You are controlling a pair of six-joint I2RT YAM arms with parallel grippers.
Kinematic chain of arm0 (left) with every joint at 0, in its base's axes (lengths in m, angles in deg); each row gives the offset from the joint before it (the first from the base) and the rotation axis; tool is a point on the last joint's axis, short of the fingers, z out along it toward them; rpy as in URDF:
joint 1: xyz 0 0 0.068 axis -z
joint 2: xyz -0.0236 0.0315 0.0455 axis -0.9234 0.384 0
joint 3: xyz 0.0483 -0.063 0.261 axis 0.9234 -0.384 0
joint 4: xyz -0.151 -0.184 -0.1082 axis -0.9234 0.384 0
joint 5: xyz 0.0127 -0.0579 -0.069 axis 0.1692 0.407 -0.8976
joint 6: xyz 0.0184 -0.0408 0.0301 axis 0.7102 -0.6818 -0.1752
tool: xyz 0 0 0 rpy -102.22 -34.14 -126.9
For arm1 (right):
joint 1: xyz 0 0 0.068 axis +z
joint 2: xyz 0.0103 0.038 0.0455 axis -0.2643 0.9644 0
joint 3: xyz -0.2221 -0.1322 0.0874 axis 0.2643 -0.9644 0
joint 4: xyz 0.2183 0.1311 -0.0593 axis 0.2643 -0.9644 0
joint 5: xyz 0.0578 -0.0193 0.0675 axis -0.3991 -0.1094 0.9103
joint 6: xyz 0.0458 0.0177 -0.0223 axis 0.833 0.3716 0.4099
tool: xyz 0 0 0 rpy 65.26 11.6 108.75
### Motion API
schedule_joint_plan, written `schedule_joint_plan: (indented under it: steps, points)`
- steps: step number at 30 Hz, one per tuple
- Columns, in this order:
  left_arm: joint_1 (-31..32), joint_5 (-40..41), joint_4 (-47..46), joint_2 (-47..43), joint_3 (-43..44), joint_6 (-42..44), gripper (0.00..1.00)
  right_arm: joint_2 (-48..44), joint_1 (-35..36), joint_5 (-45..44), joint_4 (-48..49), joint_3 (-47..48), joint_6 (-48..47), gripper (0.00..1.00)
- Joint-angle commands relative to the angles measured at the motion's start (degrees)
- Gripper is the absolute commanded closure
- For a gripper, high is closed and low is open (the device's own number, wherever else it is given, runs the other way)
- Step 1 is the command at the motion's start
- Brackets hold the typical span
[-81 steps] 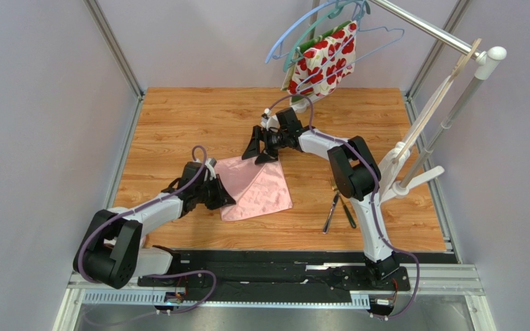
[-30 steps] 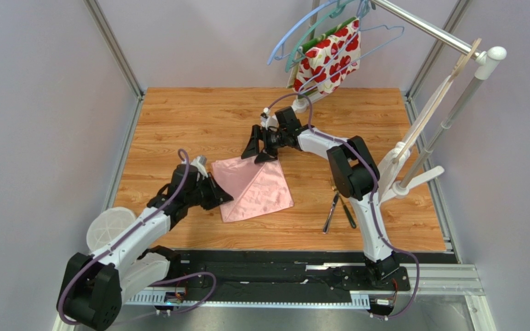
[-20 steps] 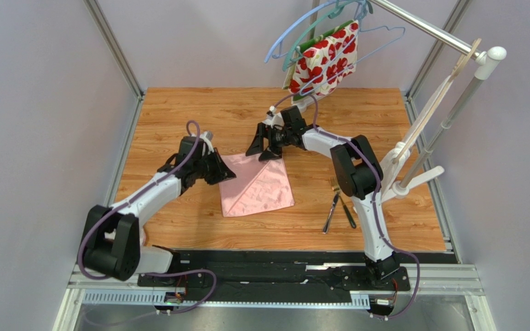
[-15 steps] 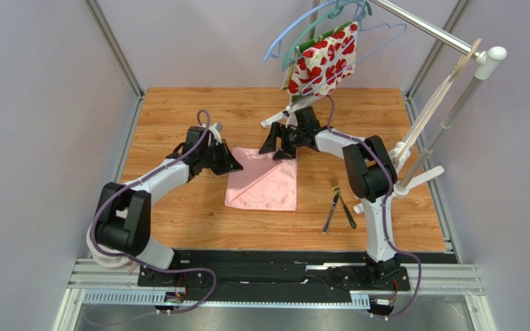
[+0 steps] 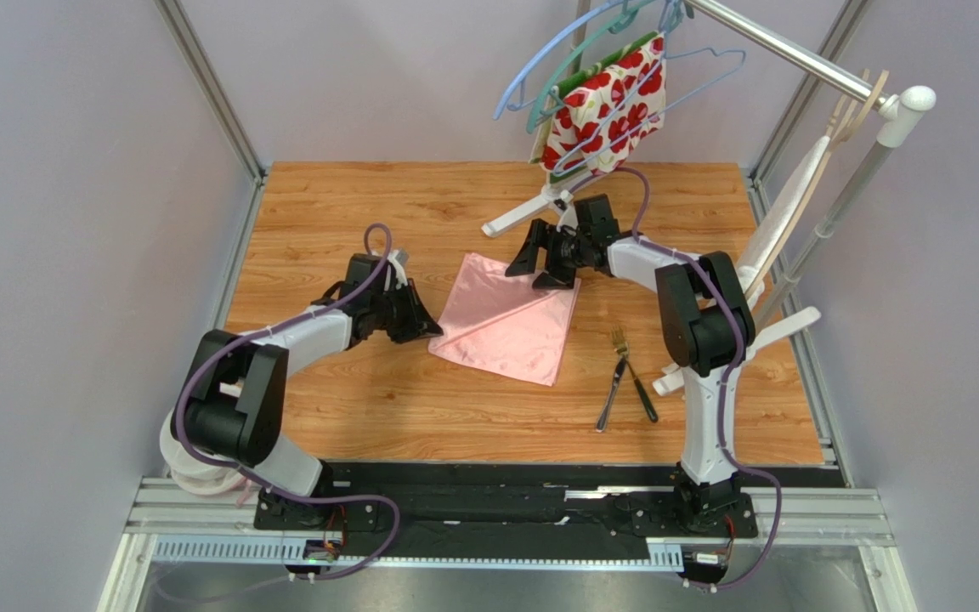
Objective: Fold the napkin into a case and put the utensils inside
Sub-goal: Smooth out the upper triangle-folded napkin at the center of the board.
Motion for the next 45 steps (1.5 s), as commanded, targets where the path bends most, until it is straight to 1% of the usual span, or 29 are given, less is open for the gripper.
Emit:
schedule_joint_plan:
  steps: [1,4,15,26,28,32,34,36,39,42,43,45]
  points:
    - [-1.0,7.4,7.5,-2.2,3.2,3.0,1.00,0.5,0.6,-0.7,-1.6,1.9,-2.2,0.16]
    - [-1.0,8.7,8.8,-2.5,2.3,2.9,1.00,1.0,0.6,-0.2,-1.9,2.2,-2.2,0.16]
    - [-1.1,5.0,4.2,-3.7,-4.0,1.7,1.00,0.6,0.7,0.3,-2.9,3.8,-2.2,0.16]
    - [-1.0,4.2,2.6,-3.8,-5.9,0.9,1.00,-0.8,1.1,0.9,-4.1,5.2,-1.6,0.16]
    - [-1.0,2.5,1.7,-4.8,-6.4,0.9,1.00,-1.9,1.0,1.6,-4.2,5.5,-1.2,0.16]
    - [-1.1,-2.7,-3.9,-9.7,-8.7,1.1,1.00,-3.6,1.1,2.3,-5.5,6.2,-1.0,0.16]
    - [-1.0,-5.7,-4.5,-10.1,-8.2,1.1,1.00,-4.5,1.0,3.0,-5.8,6.6,-0.5,0.16]
    - [-1.0,-6.1,-5.0,-10.1,-7.6,0.1,1.00,-4.8,1.1,3.6,-5.6,6.8,-0.1,0.16]
    - [-1.0,-5.3,-4.1,-8.8,-6.2,-0.3,1.00,-4.9,1.1,4.4,-5.2,6.9,0.8,0.16]
    - [-1.1,-1.5,-0.2,-6.0,-4.8,1.3,1.00,-4.8,1.5,5.4,-4.5,6.8,1.6,0.16]
    - [-1.1,0.8,0.2,-5.1,-4.9,1.3,1.00,-4.7,1.7,5.5,-4.3,6.7,1.7,0.16]
    - [-1.4,2.3,-0.1,-3.0,-6.2,0.7,1.00,-4.6,2.1,5.6,-4.2,6.3,1.7,0.16]
